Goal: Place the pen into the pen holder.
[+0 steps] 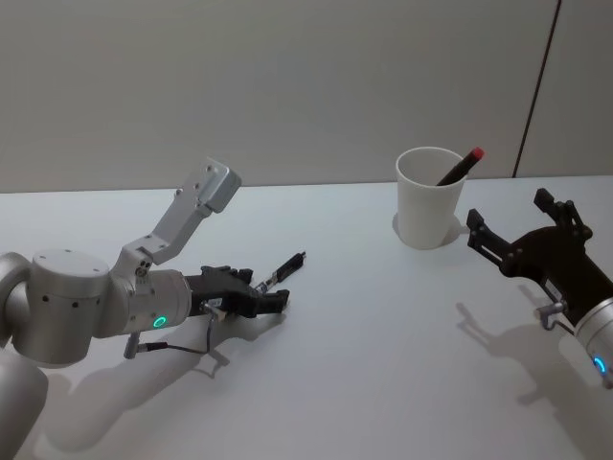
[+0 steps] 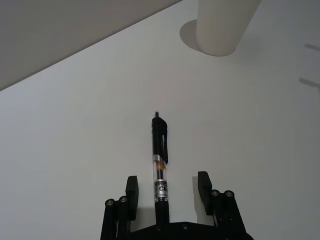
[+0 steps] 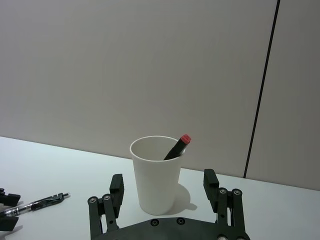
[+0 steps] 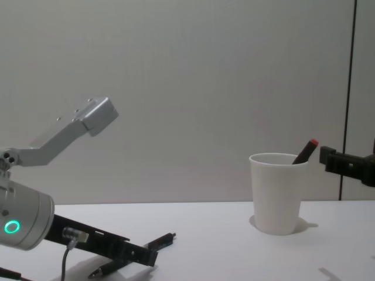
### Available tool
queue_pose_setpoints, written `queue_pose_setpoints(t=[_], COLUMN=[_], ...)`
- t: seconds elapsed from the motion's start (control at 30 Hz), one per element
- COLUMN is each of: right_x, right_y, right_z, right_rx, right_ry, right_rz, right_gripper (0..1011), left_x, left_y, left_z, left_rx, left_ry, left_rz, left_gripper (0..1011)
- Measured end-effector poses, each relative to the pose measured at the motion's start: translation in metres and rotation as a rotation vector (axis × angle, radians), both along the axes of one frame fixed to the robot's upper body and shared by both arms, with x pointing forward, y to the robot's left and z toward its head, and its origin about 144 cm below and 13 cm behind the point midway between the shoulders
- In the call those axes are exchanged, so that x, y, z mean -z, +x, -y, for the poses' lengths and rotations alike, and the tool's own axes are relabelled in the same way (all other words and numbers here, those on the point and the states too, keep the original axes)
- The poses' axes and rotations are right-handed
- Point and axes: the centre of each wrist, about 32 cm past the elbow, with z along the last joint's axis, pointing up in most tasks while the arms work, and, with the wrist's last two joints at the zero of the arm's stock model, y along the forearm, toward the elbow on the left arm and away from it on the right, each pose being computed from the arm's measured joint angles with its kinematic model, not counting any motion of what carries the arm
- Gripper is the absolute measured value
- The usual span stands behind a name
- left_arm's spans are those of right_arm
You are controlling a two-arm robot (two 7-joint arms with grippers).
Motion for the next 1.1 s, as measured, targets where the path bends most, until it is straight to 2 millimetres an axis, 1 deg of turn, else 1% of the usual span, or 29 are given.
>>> queue_pose_setpoints(t=[0.03, 0.07, 0.13, 0.2, 0.23, 0.27, 0.33, 0.4, 0.5, 0.53, 0.6, 0.63, 0.73, 1.1], right_x=[0.0, 0.0, 0.0, 0.0, 0.0, 0.0, 0.0, 0.0, 0.0, 0.0, 0.0, 0.0, 0.0, 0.0], right_y=[0.0, 0.0, 0.0, 0.0, 0.0, 0.0, 0.0, 0.0, 0.0, 0.0, 0.0, 0.0, 0.0, 0.0], right_z=[0.0, 0.0, 0.0, 0.0, 0.0, 0.0, 0.0, 0.0, 0.0, 0.0, 0.0, 0.0, 0.0, 0.0], right_rx=[0.0, 0.0, 0.0, 0.0, 0.0, 0.0, 0.0, 0.0, 0.0, 0.0, 0.0, 0.0, 0.0, 0.0], right_ry=[0.0, 0.0, 0.0, 0.0, 0.0, 0.0, 0.0, 0.0, 0.0, 0.0, 0.0, 0.0, 0.0, 0.0], right_rz=[0.0, 0.0, 0.0, 0.0, 0.0, 0.0, 0.0, 0.0, 0.0, 0.0, 0.0, 0.0, 0.0, 0.0], right_gripper=[1002, 1002, 1002, 1001, 1001, 1001, 1002, 1002, 1002, 1002, 1002, 1002, 1002, 1001], left_x=[0.0, 0.0001, 0.0001, 0.0002, 0.0002, 0.0002, 0.0002, 0.0003, 0.0003, 0.0004, 0.0004, 0.0004, 0.0004, 0.0004], left_y=[0.0, 0.0001, 0.0001, 0.0002, 0.0002, 0.0002, 0.0002, 0.0003, 0.0003, 0.0003, 0.0003, 0.0003, 0.0004, 0.0004], left_z=[0.0, 0.0001, 0.0001, 0.0002, 0.0002, 0.0002, 0.0003, 0.0003, 0.0003, 0.0003, 0.0003, 0.0003, 0.0002, 0.0002], left_rx=[0.0, 0.0, 0.0, 0.0, 0.0, 0.0, 0.0, 0.0, 0.0, 0.0, 0.0, 0.0, 0.0, 0.0], left_ry=[0.0, 0.0, -0.001, -0.001, -0.001, -0.001, -0.002, -0.002, -0.002, -0.002, -0.002, -0.002, -0.002, -0.003], left_rz=[0.0, -0.001, -0.001, -0.001, -0.001, -0.002, -0.003, -0.004, -0.004, -0.004, -0.005, -0.005, -0.005, -0.004], left_gripper=[710, 710, 652, 570, 549, 489, 449, 366, 306, 250, 208, 154, 121, 121])
